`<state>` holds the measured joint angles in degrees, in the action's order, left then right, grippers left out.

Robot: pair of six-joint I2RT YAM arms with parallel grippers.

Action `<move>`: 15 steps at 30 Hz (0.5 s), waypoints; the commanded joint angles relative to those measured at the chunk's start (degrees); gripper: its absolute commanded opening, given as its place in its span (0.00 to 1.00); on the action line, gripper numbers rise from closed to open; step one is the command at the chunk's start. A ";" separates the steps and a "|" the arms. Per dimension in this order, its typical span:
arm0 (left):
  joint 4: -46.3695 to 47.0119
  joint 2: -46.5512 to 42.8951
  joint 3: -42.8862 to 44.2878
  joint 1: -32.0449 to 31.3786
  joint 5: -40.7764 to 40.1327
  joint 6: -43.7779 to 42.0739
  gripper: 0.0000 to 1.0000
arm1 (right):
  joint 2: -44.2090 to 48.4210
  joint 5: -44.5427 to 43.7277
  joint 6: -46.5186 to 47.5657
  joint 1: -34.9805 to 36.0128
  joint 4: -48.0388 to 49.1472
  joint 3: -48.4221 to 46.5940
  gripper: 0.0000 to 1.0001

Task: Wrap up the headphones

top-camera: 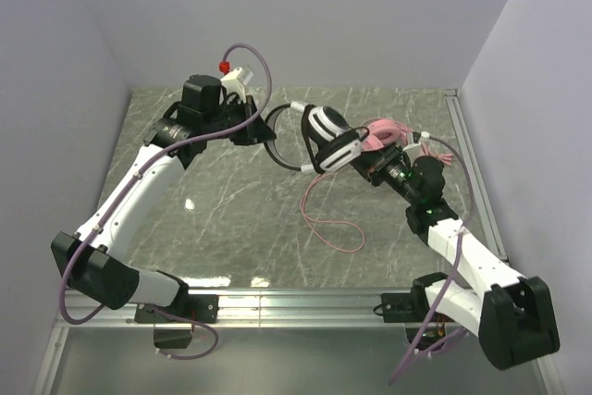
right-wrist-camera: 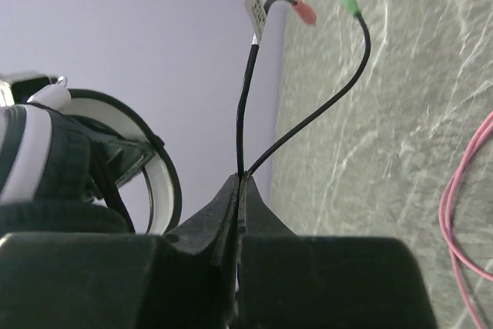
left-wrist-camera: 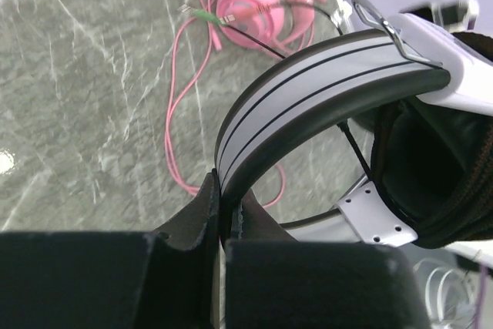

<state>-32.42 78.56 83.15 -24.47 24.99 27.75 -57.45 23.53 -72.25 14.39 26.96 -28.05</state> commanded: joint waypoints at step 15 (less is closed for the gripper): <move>-2.03 -1.93 -8.45 -2.16 9.39 -12.19 0.00 | -35.87 22.16 2.73 -1.74 31.39 -10.96 0.00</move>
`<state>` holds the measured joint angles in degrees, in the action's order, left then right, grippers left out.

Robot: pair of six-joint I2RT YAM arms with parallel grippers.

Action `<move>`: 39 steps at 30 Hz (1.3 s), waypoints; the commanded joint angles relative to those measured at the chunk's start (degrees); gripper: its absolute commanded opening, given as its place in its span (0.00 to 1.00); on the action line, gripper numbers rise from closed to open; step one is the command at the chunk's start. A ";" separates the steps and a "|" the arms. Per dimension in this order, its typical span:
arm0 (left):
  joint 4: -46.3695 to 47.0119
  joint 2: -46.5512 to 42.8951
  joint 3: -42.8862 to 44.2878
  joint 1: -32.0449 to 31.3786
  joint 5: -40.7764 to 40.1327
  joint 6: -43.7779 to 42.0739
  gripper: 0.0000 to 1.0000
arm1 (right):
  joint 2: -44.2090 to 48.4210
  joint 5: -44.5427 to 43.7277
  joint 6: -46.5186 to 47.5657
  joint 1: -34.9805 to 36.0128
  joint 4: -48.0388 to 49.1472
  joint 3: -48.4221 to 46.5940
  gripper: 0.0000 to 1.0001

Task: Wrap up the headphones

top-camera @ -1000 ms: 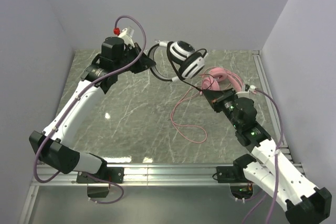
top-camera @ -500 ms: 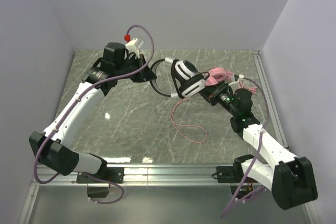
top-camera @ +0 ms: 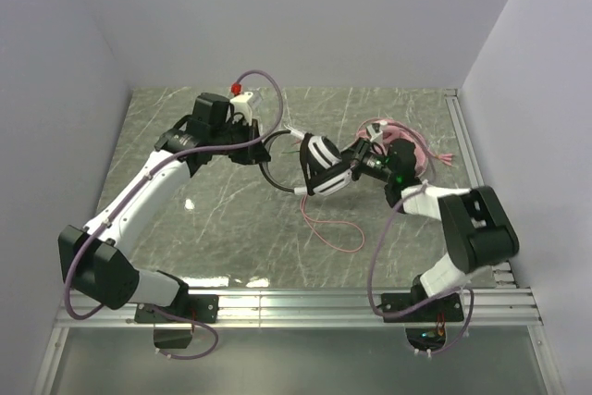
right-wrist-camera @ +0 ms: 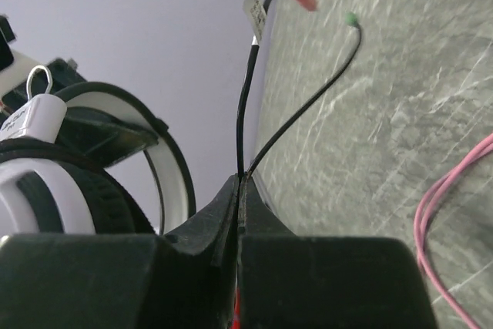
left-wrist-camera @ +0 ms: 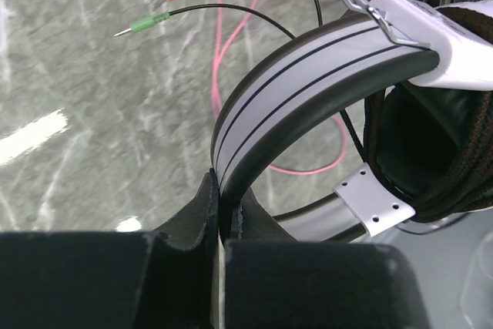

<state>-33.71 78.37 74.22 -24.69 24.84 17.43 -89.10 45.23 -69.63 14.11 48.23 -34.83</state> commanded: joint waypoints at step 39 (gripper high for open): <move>-3.90 27.18 0.05 -2.56 -7.08 -5.74 0.00 | -23.93 -0.49 37.90 -3.83 -39.79 -33.64 0.15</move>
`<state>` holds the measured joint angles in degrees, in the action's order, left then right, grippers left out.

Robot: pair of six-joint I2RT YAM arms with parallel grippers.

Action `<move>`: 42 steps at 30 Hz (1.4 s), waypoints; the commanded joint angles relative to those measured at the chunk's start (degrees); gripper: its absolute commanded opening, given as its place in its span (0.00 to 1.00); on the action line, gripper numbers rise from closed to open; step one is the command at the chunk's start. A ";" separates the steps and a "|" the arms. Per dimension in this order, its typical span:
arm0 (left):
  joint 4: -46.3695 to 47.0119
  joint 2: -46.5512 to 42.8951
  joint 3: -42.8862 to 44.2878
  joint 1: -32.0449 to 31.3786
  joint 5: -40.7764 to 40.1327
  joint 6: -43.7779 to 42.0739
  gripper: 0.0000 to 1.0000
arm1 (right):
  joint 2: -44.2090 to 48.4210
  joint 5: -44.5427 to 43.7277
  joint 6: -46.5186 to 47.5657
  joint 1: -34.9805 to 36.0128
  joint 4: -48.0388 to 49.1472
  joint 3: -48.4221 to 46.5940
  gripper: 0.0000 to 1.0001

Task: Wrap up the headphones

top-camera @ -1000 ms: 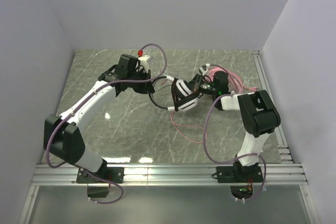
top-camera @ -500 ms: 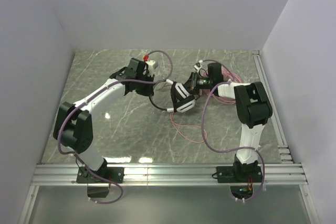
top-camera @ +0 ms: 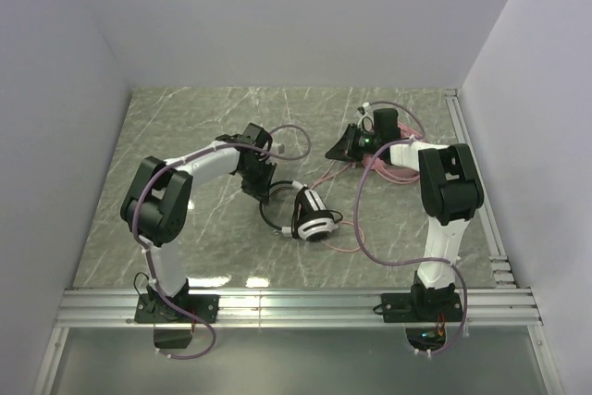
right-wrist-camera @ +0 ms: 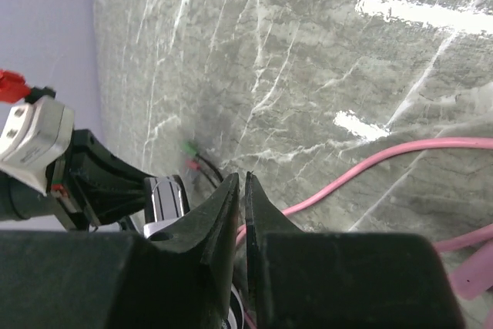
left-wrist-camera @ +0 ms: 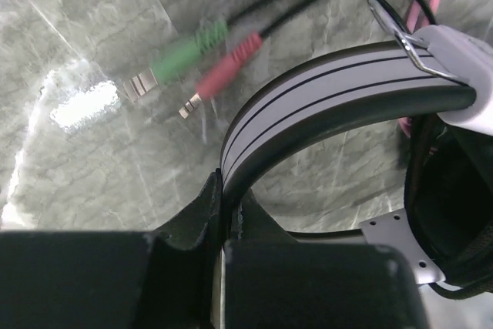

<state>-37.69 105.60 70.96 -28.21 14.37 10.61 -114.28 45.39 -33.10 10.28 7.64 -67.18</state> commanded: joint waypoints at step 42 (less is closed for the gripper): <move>-0.28 4.61 2.08 14.06 7.08 8.63 0.00 | 0.81 -45.30 -6.18 11.60 -28.47 -11.84 0.76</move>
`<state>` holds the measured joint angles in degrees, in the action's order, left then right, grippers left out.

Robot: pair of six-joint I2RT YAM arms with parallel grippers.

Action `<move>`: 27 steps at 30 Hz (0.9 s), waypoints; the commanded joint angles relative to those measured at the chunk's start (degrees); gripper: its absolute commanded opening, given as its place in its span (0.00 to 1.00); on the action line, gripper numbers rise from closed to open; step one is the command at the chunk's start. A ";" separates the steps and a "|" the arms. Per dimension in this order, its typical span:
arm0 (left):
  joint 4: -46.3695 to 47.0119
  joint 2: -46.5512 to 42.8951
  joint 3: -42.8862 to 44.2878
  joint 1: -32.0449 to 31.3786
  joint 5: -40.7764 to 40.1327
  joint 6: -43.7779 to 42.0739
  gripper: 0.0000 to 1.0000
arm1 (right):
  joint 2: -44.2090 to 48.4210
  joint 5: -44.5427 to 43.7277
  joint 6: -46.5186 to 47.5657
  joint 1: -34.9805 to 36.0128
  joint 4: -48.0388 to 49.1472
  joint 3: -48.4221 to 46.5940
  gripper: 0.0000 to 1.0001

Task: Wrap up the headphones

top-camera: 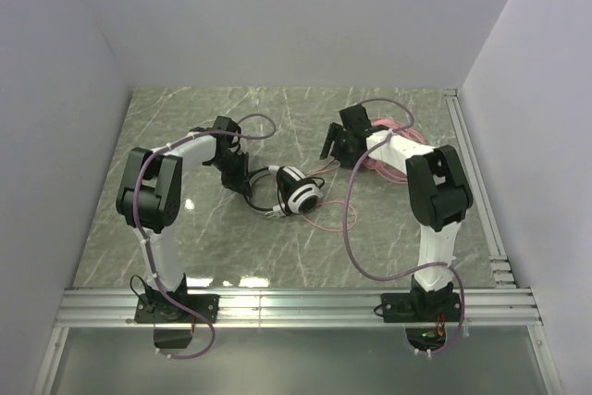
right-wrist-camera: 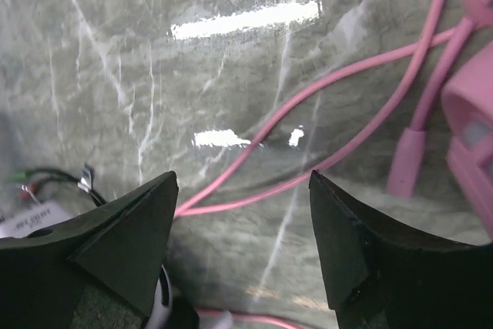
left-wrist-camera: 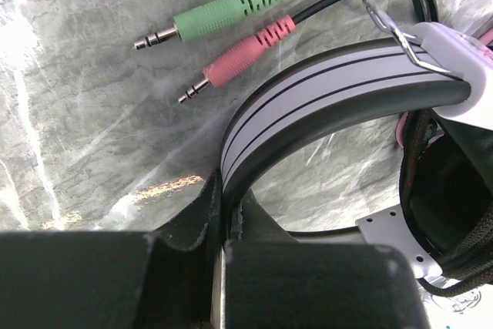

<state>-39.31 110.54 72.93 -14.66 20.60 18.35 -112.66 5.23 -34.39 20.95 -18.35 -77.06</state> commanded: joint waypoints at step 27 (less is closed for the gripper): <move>4.77 -3.58 -2.00 2.26 13.32 1.87 0.00 | 20.11 -10.79 -3.06 -9.17 -0.19 12.46 0.00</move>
<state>-36.67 110.52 70.98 -12.32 26.44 19.40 -94.87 -9.37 -42.98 10.09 -19.03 -63.09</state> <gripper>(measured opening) 0.048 0.006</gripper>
